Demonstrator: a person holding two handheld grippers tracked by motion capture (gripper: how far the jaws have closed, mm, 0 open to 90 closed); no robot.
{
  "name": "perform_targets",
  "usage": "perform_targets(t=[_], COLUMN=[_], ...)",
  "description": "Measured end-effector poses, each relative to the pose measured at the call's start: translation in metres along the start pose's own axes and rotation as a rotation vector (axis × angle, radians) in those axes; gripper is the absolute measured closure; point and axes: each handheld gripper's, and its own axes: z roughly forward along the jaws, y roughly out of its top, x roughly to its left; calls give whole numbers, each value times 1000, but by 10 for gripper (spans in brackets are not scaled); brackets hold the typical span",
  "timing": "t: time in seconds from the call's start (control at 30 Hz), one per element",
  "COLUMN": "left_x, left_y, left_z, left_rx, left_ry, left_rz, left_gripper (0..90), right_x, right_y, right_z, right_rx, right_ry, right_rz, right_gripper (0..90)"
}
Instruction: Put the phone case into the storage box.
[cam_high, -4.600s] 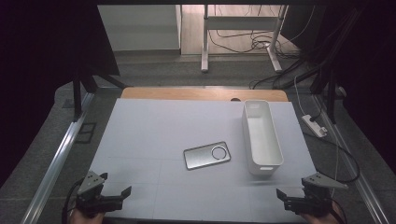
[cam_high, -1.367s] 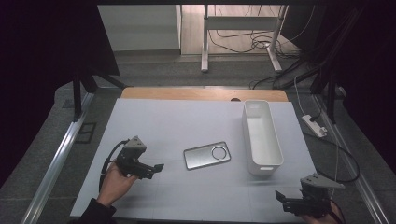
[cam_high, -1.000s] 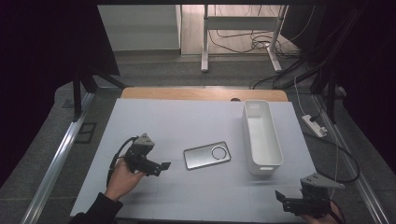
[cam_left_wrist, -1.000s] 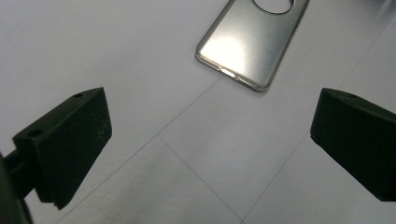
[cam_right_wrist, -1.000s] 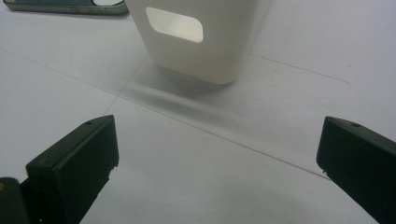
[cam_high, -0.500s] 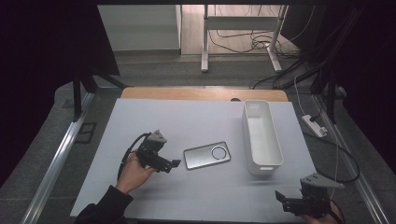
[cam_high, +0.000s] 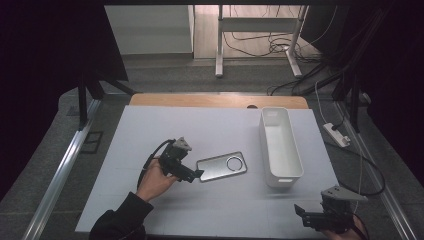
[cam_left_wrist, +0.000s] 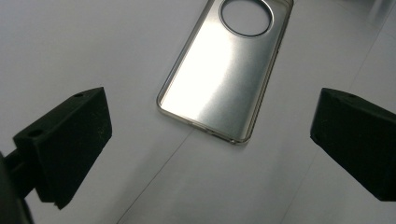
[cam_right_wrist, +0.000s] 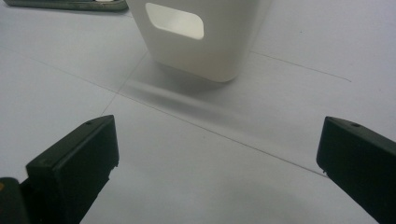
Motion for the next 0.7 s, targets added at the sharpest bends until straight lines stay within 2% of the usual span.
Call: perform_targets(t=[0.37, 0.47, 0.57, 0.6, 0.7], left_x=[-4, -7, -8, -8, -7], left_y=[17, 20, 21, 22, 21], left_z=[13, 16, 19, 20, 22], left_rx=[5, 15, 23, 25, 31], left_ry=[-21, -3, -1, 0, 2], left_rz=[9, 19, 25, 24, 4], left_gripper=[0, 19, 131, 131, 295], right_x=[0, 0, 0, 0, 0], right_y=[0, 0, 0, 0, 0], right_z=[0, 0, 0, 0, 0], right_rx=[-1, 1, 1, 2, 2], right_ry=[2, 1, 1, 0, -3], right_rz=[0, -1, -3, -3, -1], right_gripper=[0, 0, 0, 0, 0])
